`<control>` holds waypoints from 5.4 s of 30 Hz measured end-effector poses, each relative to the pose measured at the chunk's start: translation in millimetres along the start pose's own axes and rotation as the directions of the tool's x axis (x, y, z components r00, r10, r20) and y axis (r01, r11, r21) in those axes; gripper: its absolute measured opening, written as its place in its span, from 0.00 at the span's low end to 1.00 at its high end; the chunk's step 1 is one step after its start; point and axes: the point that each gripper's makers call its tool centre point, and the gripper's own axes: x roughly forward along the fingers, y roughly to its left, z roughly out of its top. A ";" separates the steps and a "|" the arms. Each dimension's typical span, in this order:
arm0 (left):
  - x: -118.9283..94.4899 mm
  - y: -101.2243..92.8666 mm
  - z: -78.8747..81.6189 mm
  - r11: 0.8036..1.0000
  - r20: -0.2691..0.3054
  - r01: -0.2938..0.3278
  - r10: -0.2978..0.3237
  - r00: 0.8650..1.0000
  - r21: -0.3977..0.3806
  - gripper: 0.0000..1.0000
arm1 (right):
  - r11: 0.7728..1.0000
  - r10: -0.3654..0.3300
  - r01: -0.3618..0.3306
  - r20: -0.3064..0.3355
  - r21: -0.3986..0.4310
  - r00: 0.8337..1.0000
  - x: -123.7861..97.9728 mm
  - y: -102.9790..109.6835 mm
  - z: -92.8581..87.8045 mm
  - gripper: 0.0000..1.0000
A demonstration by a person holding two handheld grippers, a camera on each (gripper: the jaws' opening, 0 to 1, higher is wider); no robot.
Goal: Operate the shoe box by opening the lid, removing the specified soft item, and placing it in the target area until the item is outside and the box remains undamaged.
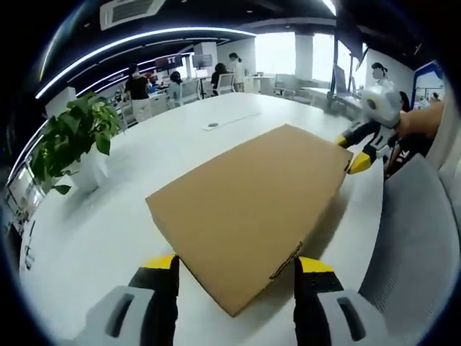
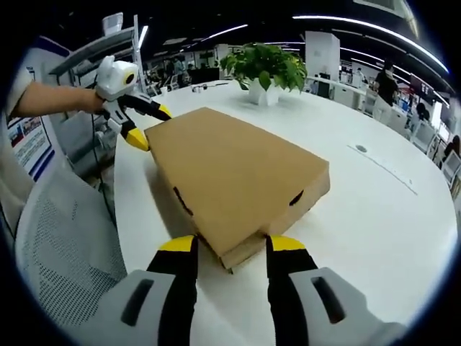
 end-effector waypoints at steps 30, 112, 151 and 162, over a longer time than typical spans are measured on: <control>-8.8 -20.3 -15.7 0.993 0.004 -0.051 0.052 0.999 -0.107 0.55 | 0.999 0.007 -0.007 0.021 0.038 1.000 -4.1 1.0 -0.1 0.32; -71.2 -26.9 41.0 0.991 0.112 -0.105 0.115 0.987 -0.087 0.57 | 0.999 -0.050 0.049 0.124 0.014 0.991 -63.6 11.1 61.5 0.26; -75.7 12.1 101.8 0.986 0.202 -0.158 0.165 0.965 -0.049 0.56 | 0.991 -0.100 0.118 0.218 -0.071 0.971 -73.4 -22.6 125.7 0.28; -71.5 37.9 117.1 0.974 0.221 -0.225 0.228 0.948 -0.035 0.45 | 0.987 -0.125 0.144 0.244 -0.065 0.962 -70.3 -37.8 142.6 0.27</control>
